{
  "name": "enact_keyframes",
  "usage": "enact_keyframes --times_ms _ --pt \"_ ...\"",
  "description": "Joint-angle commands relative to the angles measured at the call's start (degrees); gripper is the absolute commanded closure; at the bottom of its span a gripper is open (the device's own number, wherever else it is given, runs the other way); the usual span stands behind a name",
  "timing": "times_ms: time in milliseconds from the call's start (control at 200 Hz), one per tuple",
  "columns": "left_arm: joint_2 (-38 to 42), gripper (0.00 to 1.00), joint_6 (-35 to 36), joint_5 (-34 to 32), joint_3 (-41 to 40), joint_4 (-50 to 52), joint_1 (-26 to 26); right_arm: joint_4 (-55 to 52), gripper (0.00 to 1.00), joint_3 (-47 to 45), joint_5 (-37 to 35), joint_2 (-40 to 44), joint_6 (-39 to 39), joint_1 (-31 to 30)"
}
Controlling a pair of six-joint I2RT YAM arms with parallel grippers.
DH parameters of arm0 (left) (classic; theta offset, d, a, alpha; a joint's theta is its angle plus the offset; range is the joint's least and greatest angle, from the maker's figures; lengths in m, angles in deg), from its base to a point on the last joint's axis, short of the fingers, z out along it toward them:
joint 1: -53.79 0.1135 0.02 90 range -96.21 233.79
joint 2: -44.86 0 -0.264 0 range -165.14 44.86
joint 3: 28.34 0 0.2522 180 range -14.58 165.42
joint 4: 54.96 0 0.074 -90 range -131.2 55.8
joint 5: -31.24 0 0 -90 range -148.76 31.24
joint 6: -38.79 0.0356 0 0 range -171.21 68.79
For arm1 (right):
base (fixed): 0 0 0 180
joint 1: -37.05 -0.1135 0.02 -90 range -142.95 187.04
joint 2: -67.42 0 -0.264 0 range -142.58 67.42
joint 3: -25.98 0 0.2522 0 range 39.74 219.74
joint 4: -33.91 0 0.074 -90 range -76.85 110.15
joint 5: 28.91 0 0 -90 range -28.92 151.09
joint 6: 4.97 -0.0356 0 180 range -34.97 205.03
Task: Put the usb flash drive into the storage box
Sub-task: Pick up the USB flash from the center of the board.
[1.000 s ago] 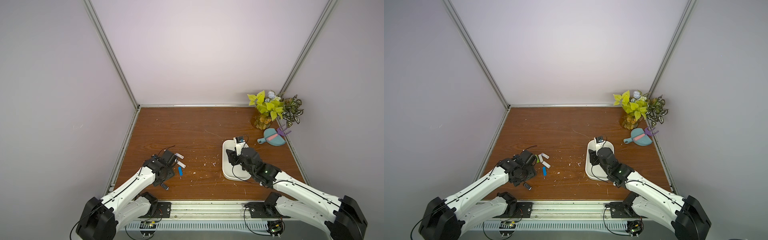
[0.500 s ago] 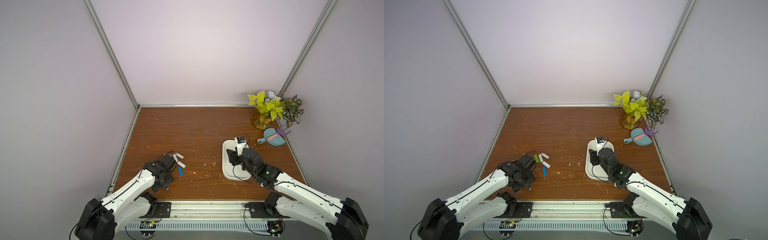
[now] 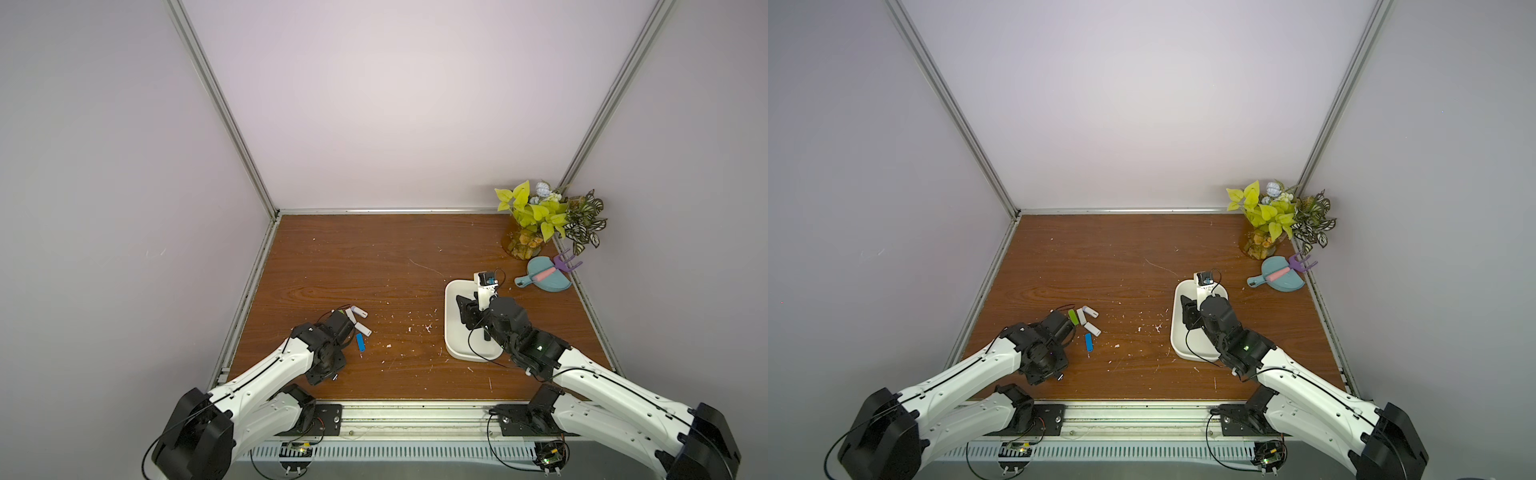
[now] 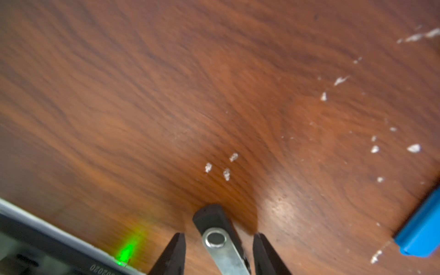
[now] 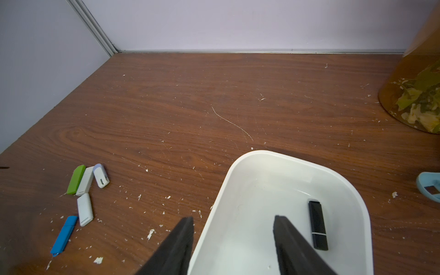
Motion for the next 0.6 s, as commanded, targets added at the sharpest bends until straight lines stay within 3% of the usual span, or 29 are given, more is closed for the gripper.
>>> enact_keyframes --times_ms 0,185,425,590 --pt "-1.23 0.58 0.3 -0.3 -1.08 -1.56 -0.58 0.66 0.41 -0.24 -1.38 0.21 -0.54 0.3" --pt "-1.5 0.62 0.63 0.56 -3.89 -5.15 -0.57 0.62 0.4 -0.15 -1.93 -0.1 -0.41 0.3" --pt "-2.97 0.75 1.43 -1.32 -2.26 -6.42 -0.62 0.52 0.41 -0.13 -2.62 -0.59 -0.37 0.3" --pt "0.46 0.88 2.55 -0.89 -1.37 -6.42 -0.57 0.43 0.41 -0.18 -2.79 -0.88 -0.3 0.3"
